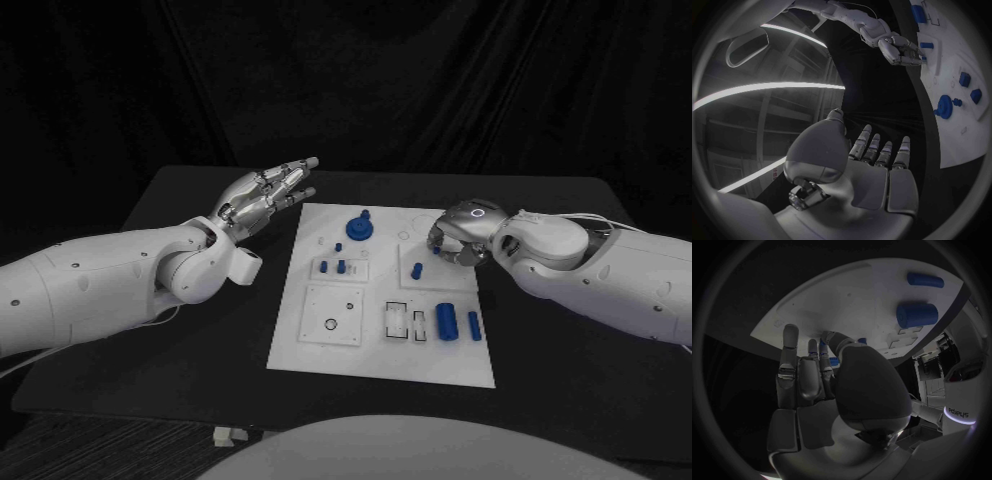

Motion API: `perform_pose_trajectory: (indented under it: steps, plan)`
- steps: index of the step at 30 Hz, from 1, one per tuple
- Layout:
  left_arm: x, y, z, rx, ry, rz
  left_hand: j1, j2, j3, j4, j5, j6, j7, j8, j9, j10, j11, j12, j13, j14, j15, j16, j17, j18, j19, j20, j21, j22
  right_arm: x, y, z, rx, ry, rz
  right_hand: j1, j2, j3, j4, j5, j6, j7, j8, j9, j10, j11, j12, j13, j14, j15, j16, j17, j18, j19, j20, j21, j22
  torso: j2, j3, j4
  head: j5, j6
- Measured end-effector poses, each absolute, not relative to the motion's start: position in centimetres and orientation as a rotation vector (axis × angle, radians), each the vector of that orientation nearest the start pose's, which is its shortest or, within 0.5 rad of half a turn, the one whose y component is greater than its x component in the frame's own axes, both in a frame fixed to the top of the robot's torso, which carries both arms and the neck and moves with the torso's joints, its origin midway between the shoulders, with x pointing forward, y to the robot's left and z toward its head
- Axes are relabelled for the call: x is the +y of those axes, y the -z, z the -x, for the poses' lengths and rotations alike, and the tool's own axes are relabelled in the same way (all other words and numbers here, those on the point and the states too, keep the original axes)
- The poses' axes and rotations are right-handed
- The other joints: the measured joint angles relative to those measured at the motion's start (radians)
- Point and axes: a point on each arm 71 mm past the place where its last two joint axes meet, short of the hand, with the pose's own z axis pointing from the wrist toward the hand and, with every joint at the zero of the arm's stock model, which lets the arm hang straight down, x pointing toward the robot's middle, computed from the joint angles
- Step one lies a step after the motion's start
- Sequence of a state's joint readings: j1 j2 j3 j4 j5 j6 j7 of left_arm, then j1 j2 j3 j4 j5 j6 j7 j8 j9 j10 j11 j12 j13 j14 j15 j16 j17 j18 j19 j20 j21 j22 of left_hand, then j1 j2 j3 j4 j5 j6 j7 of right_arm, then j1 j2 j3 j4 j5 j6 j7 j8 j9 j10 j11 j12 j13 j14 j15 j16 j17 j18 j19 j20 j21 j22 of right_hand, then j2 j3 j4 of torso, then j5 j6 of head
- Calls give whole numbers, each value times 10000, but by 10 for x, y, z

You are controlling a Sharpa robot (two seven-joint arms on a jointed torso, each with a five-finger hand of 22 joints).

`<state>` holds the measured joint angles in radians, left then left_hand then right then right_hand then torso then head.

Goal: Assemble the parts on the task board

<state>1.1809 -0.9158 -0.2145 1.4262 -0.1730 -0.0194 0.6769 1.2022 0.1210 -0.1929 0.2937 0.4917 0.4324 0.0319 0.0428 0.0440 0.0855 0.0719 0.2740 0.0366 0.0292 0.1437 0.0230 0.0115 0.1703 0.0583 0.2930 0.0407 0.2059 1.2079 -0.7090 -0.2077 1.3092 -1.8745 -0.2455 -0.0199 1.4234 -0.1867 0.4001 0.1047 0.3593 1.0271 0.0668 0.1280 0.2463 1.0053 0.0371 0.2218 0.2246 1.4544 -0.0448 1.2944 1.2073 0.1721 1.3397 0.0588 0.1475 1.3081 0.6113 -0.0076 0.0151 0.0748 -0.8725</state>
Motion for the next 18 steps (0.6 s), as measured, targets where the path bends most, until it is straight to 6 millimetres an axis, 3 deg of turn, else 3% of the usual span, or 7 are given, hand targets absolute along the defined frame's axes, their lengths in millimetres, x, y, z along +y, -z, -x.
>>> perform_pose_trajectory:
  steps: [6,18]
  plan:
    - [261,232,-464,14898,17000,8200,52,52,0,0,41,-35,-35,0,0,36,36,38,0,15,15,43,9,0,72,0,2,90,-185,257,-493,16883,-4040,7159,-53,54,12,-95,-5,5,4,95,131,93,-19,104,25,-1,0,0,5,0,-3,-3,0,-1,-2,-1,0,20,0]
    - [261,235,-465,14926,16978,8228,294,127,1,-1,177,-35,-35,-1,-2,1,70,38,-2,88,87,80,17,0,180,37,77,184,-184,257,-495,16794,-4106,7086,26,285,4,-391,-506,234,159,509,587,521,-54,425,128,-36,-35,-1,-132,0,-54,-54,0,-3,-2,-3,3,39,0]
